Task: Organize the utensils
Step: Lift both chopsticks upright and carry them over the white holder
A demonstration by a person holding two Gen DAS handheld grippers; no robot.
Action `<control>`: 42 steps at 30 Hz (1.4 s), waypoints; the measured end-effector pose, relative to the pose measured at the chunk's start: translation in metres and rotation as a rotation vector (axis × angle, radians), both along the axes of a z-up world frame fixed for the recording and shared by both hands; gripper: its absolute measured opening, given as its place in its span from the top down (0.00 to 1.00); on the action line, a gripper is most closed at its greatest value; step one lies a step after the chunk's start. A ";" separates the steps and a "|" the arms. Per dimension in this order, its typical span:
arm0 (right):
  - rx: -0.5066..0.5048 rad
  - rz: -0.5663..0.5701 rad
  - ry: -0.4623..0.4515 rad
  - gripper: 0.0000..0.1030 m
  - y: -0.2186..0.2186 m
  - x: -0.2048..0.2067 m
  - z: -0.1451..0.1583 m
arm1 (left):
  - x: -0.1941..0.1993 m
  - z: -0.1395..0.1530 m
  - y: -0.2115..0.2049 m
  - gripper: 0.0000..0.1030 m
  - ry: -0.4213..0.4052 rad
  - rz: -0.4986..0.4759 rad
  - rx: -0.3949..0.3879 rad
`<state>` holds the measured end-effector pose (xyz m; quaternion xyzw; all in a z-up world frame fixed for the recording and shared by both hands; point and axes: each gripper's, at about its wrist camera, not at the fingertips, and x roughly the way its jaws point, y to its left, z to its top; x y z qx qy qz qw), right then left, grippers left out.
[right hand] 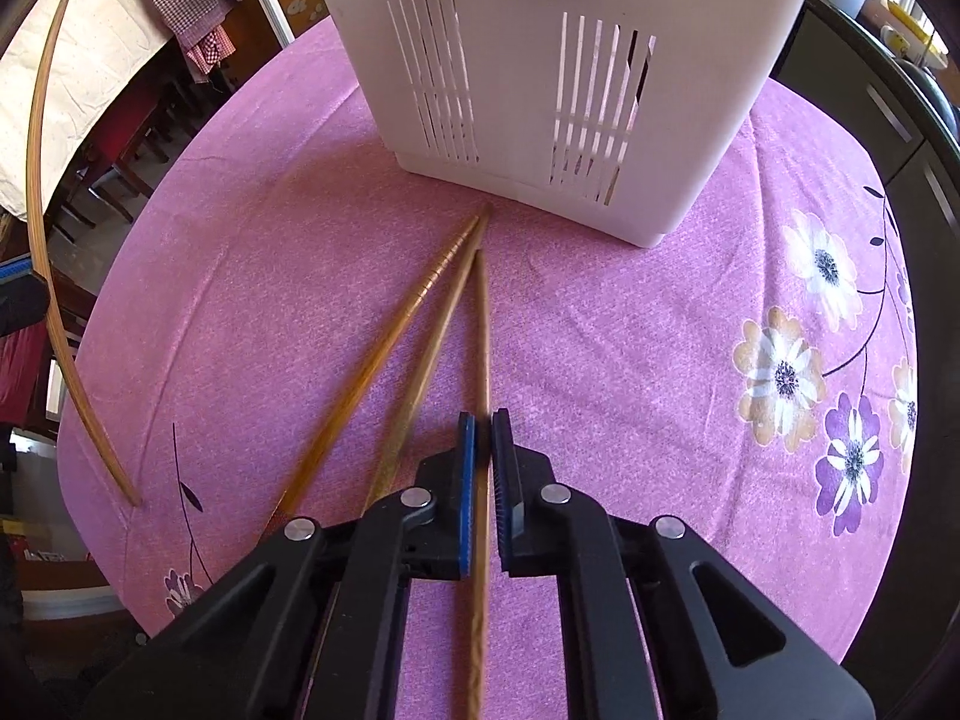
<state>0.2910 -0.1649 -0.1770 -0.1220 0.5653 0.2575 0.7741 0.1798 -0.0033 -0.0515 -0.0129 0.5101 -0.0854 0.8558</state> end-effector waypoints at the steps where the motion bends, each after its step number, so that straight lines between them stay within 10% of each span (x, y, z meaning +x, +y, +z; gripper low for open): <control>1: 0.014 -0.003 -0.007 0.93 -0.004 -0.001 0.004 | 0.000 0.000 0.000 0.93 -0.001 0.000 0.000; 15: 0.216 -0.050 -0.278 0.93 -0.087 -0.077 0.111 | -0.013 0.015 -0.002 0.93 -0.034 -0.005 -0.002; 42: 0.287 -0.055 -0.330 0.93 -0.123 -0.116 0.130 | -0.030 0.031 -0.014 0.93 -0.065 -0.028 -0.006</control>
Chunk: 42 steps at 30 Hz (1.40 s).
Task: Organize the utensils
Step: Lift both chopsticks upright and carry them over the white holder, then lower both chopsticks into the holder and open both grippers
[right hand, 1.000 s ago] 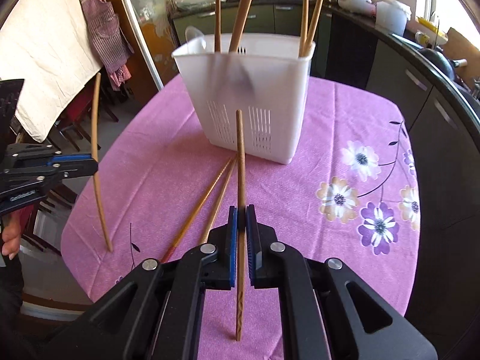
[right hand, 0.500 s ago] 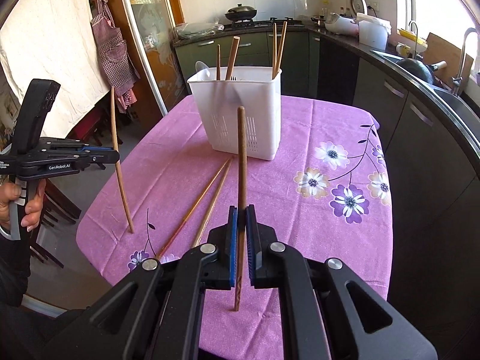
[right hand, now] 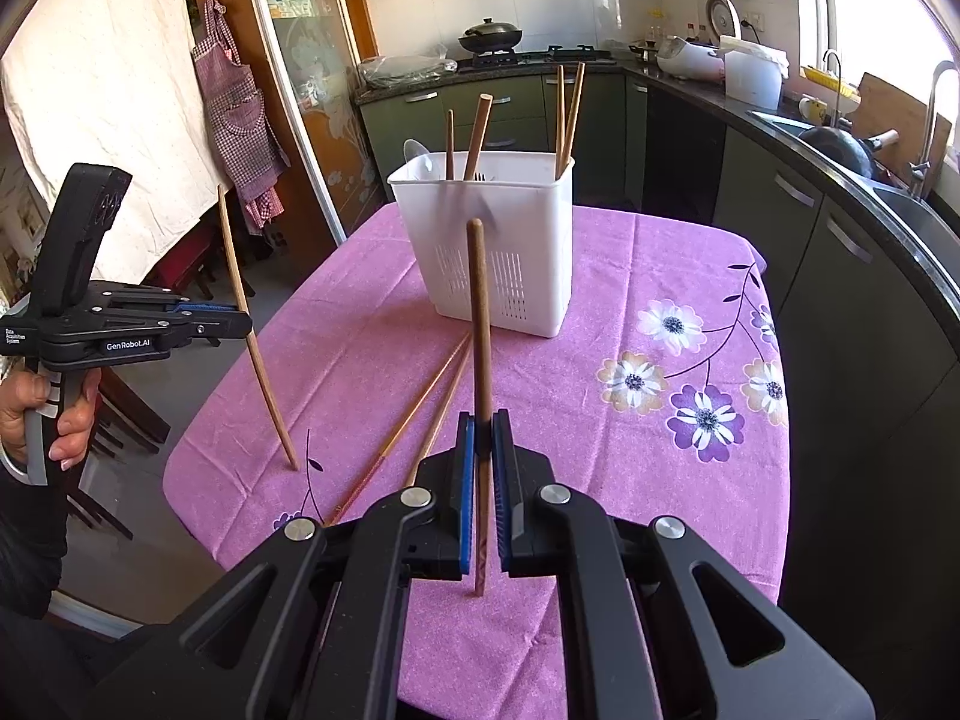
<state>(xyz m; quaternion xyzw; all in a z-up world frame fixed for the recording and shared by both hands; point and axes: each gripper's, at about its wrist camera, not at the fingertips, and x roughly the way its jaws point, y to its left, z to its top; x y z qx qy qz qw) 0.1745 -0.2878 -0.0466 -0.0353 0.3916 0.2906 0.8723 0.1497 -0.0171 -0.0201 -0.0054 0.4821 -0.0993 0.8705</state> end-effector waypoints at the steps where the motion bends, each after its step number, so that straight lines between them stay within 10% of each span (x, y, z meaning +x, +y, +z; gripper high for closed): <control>1: 0.002 0.002 -0.002 0.93 0.001 0.001 0.001 | 0.001 0.001 0.000 0.93 -0.001 -0.002 -0.001; 15: 0.026 0.026 -0.047 0.93 0.011 0.024 0.037 | 0.025 0.028 -0.010 0.93 -0.027 -0.023 0.004; 33: 0.155 -0.039 -0.230 0.93 0.003 0.095 0.169 | 0.081 0.174 -0.032 0.93 -0.273 -0.029 0.026; 42: 0.144 -0.076 -0.219 0.93 0.027 0.156 0.161 | 0.143 0.147 -0.035 0.93 -0.245 0.018 0.035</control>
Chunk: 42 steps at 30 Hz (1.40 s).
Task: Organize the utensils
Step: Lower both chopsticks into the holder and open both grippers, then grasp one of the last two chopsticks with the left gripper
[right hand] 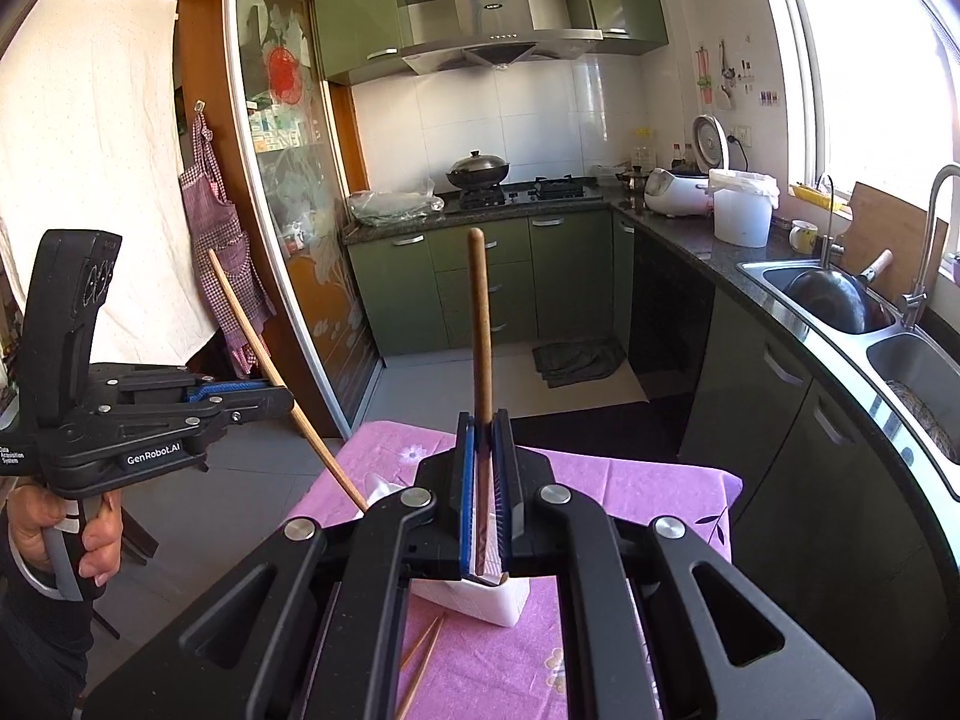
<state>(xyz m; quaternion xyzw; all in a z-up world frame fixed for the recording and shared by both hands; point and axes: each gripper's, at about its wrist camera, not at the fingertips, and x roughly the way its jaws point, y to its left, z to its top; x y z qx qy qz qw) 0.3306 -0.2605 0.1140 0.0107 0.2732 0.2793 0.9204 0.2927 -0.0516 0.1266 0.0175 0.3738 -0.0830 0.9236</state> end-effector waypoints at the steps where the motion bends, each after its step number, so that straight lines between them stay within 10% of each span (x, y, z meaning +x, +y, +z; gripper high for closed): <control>1: 0.001 0.002 0.007 0.93 0.002 0.006 -0.005 | 0.005 -0.007 0.001 0.93 0.016 0.002 0.000; 13: -0.043 0.021 0.118 0.87 0.023 0.035 -0.058 | 0.010 -0.056 0.004 0.87 0.144 -0.001 0.025; 24: -0.007 0.043 -0.001 0.73 -0.019 -0.069 -0.024 | -0.056 -0.041 -0.007 0.78 0.132 -0.032 0.048; 34: -0.151 -0.007 0.257 0.66 -0.040 -0.093 -0.171 | -0.072 -0.189 -0.033 0.78 0.426 -0.059 0.032; 42: -0.172 -0.017 0.388 0.66 -0.046 -0.078 -0.236 | -0.037 -0.248 -0.048 0.78 0.536 0.009 0.089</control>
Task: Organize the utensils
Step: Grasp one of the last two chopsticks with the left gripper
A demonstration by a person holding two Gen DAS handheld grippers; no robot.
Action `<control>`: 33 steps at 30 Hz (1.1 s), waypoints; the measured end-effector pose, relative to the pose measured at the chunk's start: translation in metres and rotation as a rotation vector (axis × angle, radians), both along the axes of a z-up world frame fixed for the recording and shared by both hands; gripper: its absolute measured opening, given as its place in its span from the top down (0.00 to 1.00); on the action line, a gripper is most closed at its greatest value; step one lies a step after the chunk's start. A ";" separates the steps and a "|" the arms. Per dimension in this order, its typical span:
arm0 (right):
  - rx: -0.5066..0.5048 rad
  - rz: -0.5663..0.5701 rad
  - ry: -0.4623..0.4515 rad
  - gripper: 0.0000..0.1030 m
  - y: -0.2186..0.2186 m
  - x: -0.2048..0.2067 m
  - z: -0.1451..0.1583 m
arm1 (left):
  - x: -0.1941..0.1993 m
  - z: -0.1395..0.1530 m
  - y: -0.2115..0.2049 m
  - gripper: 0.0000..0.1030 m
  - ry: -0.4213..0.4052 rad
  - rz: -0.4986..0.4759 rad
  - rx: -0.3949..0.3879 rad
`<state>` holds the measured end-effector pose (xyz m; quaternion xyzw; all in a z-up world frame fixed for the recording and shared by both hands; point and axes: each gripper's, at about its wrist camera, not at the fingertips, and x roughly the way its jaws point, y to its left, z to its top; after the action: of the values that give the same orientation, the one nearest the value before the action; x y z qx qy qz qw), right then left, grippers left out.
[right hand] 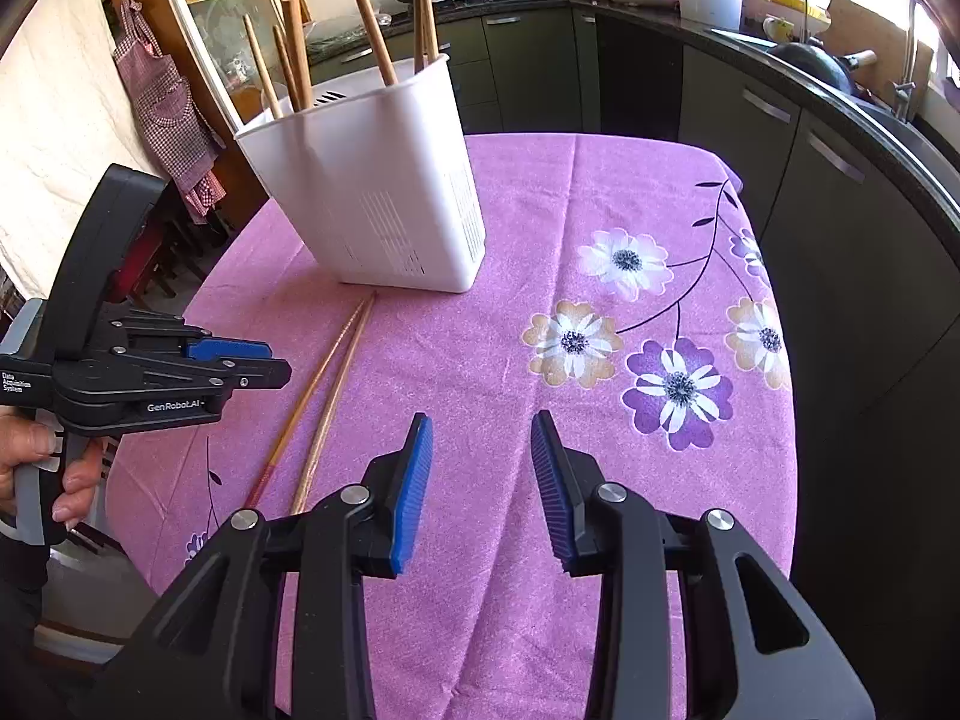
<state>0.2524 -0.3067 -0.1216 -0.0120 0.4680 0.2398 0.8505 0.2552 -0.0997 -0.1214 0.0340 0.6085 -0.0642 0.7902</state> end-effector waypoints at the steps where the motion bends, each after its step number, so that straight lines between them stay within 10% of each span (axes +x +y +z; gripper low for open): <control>1: 0.000 0.000 0.005 0.66 0.000 0.002 -0.003 | 0.002 -0.004 -0.002 0.78 0.014 0.000 0.000; 33: 0.005 0.006 0.036 0.62 0.004 0.014 -0.001 | -0.007 -0.005 0.028 0.93 -0.018 0.047 -0.033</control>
<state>0.2662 -0.3025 -0.1224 -0.0071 0.4824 0.2438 0.8413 0.2483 -0.0715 -0.1262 0.0073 0.6009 -0.0554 0.7974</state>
